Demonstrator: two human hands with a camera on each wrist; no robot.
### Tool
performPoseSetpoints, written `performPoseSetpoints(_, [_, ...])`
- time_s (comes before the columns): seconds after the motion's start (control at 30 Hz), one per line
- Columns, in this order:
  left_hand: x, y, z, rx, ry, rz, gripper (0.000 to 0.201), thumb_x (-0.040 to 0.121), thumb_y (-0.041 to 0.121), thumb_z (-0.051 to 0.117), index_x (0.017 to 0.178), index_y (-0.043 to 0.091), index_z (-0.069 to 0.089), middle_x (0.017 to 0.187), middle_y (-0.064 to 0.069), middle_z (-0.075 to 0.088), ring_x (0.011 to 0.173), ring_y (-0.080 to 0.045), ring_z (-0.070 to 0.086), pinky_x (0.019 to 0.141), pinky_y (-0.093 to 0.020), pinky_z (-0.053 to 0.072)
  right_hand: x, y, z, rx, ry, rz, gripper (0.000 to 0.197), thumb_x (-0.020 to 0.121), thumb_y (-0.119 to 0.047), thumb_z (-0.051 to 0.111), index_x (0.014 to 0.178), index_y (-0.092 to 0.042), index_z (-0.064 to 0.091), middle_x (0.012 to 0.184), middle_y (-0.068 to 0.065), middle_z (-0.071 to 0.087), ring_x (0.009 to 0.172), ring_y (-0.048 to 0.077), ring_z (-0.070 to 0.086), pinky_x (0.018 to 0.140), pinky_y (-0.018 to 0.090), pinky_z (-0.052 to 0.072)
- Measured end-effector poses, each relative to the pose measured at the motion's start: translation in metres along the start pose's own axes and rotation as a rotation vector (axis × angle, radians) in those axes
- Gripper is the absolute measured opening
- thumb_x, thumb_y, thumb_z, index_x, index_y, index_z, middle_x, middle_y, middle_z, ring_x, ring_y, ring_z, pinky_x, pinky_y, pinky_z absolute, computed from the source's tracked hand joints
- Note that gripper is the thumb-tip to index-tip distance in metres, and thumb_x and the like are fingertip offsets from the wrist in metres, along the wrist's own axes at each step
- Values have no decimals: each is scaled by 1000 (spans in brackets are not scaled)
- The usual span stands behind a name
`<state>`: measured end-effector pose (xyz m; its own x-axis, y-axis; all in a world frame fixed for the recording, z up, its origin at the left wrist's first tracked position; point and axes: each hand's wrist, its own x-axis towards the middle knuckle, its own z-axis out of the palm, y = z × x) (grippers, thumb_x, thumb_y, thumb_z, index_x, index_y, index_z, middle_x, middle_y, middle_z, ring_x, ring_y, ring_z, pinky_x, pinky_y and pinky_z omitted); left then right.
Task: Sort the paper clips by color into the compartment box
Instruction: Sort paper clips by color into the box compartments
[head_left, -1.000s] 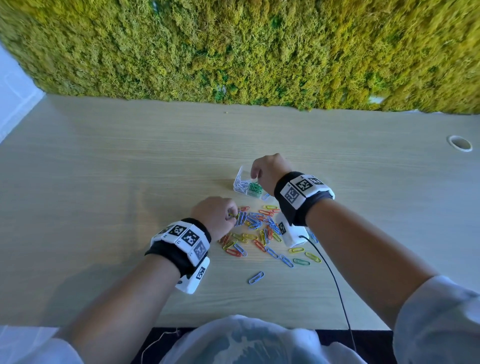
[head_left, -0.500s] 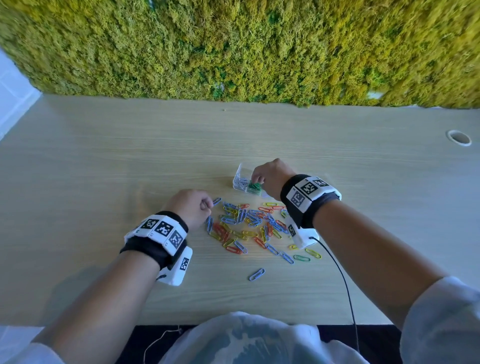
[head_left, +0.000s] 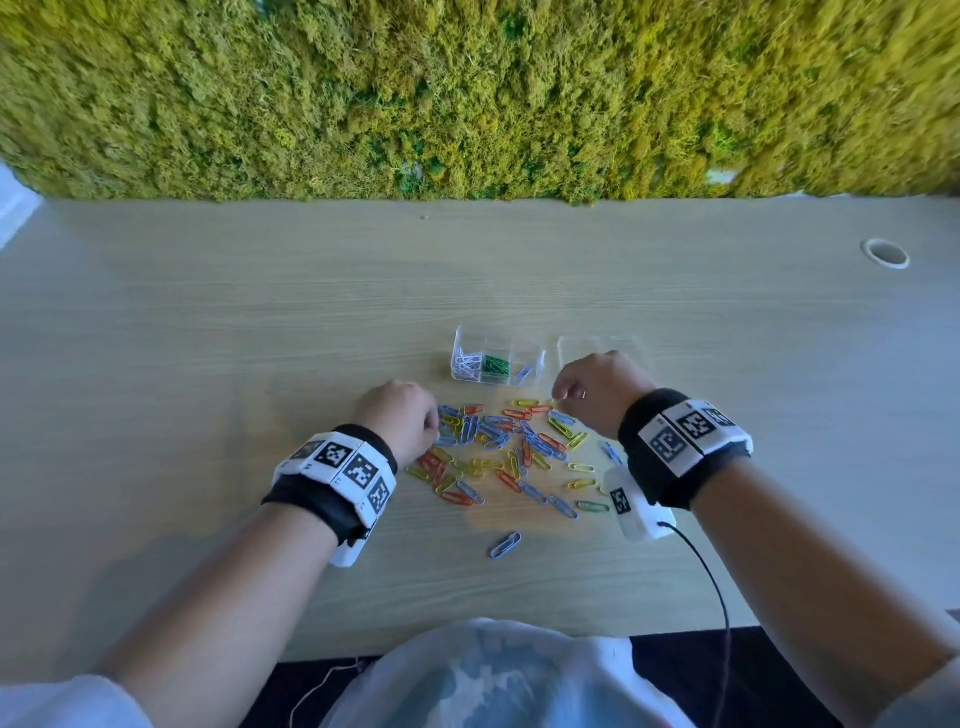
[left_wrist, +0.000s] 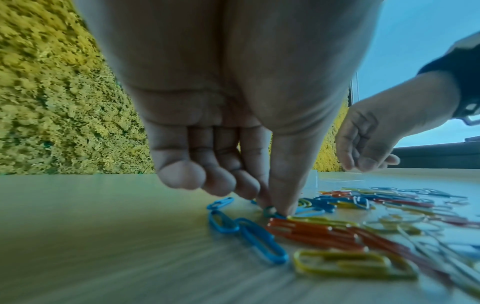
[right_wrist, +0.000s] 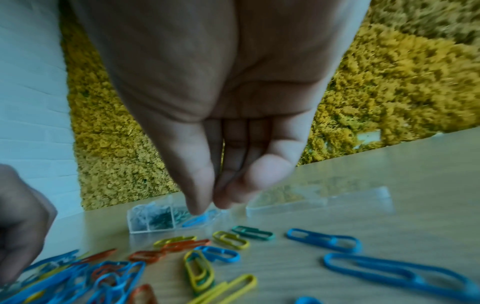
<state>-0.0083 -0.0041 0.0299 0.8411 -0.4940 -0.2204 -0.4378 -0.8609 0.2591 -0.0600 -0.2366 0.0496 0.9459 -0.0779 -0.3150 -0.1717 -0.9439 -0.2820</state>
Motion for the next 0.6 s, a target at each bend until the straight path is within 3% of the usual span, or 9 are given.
performPoseSetpoints(0.2, [1,-4,0,-25,-93,15,10,86,22,59,82,21,68,81,8,59,77,-13,55,69,-22,42,-15,24,13,70,-6,123,13,86,-20,61,91,-22,73,97,-2,72,90,17,66,79,22,50])
performPoseSetpoints(0.3, [3,-5,2,-177,-55,-16,11,82,22,65,72,24,62,71,10,59,74,-14,59,65,-20,40,-19,25,18,78,-2,151,13,87,-22,60,91,-21,73,96,-1,72,89,17,66,82,26,53])
performPoseSetpoints(0.43, [7,5,5,-396,-33,-6,20,81,18,68,66,25,57,64,11,59,58,-10,54,55,-19,40,-14,13,24,7,-17,199,22,89,-30,53,94,-18,71,97,5,70,89,24,66,79,32,55])
performPoseSetpoints(0.5, [8,13,6,-526,-57,17,16,83,15,67,72,23,58,66,8,59,54,-11,53,55,-22,42,-11,6,25,-52,-52,198,26,89,-30,52,96,-12,70,98,8,69,88,25,65,74,32,55])
performPoseSetpoints(0.6, [10,22,7,-668,-101,27,15,89,7,59,98,19,60,72,4,56,55,-15,54,53,-22,48,-9,-1,22,-119,-119,193,30,88,-33,50,93,-10,68,96,9,67,80,24,62,63,27,50])
